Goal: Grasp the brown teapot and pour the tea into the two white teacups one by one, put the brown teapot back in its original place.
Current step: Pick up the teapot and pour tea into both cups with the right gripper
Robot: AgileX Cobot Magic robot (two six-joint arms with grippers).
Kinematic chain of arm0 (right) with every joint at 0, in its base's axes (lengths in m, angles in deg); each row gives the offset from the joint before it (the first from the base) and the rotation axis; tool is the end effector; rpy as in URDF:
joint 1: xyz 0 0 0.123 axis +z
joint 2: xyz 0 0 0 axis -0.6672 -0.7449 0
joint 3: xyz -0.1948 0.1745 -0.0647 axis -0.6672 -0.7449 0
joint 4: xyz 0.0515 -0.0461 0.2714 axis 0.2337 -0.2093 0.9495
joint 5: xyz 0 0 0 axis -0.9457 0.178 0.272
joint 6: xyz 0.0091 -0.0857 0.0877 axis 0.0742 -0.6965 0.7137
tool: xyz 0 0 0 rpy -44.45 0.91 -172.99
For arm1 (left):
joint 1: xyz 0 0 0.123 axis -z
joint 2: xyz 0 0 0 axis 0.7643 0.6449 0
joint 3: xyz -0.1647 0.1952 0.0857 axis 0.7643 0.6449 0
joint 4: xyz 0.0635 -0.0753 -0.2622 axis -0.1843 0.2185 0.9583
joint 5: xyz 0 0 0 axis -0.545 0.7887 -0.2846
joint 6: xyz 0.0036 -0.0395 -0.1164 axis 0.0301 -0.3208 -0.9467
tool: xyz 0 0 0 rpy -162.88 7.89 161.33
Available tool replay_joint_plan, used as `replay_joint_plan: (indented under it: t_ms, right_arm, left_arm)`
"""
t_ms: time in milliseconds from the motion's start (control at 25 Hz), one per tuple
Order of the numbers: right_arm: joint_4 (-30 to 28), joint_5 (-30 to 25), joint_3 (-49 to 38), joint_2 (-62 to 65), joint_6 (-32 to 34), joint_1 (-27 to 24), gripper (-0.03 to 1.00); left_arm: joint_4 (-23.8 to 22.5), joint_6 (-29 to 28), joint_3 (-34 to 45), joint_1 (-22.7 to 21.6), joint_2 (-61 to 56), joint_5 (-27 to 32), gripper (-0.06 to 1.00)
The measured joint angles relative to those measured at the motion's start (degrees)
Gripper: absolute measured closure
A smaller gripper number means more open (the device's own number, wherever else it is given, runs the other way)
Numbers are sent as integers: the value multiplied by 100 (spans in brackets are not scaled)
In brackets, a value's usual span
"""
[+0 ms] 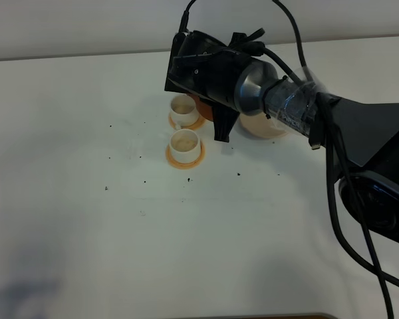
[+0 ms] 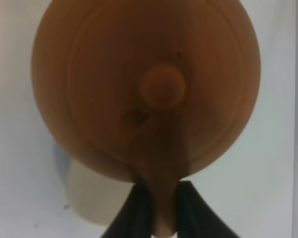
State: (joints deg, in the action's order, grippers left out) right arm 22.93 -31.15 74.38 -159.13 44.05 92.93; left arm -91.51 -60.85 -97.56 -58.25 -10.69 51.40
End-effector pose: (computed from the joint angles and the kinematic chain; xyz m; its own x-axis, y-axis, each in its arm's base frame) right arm 0.3853 0.3709 0.1347 -0.1026 -0.9906 0.0899 -0.8009 0.0287 -0.5982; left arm 0.0577 0.0215 0.2799 -0.4294 -0.1418 -0.8919 -0.2717 0.9621 -0.0222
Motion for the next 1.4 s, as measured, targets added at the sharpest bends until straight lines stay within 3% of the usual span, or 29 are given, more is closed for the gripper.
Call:
replay_joint_plan:
  t_ms: [640, 1120, 1400]
  right_arm:
    - [-1035, -65, 0, -255, -190, 269, 87]
    - [-1206, -83, 0, -255, -615, 279, 87]
    - [-1593, -73, 0, -282, -682, 353, 87]
  left_arm:
    - [0, 0, 0, 0, 0, 0, 52]
    - [0, 0, 0, 0, 0, 0, 52]
    - [0, 0, 0, 0, 0, 0, 52]
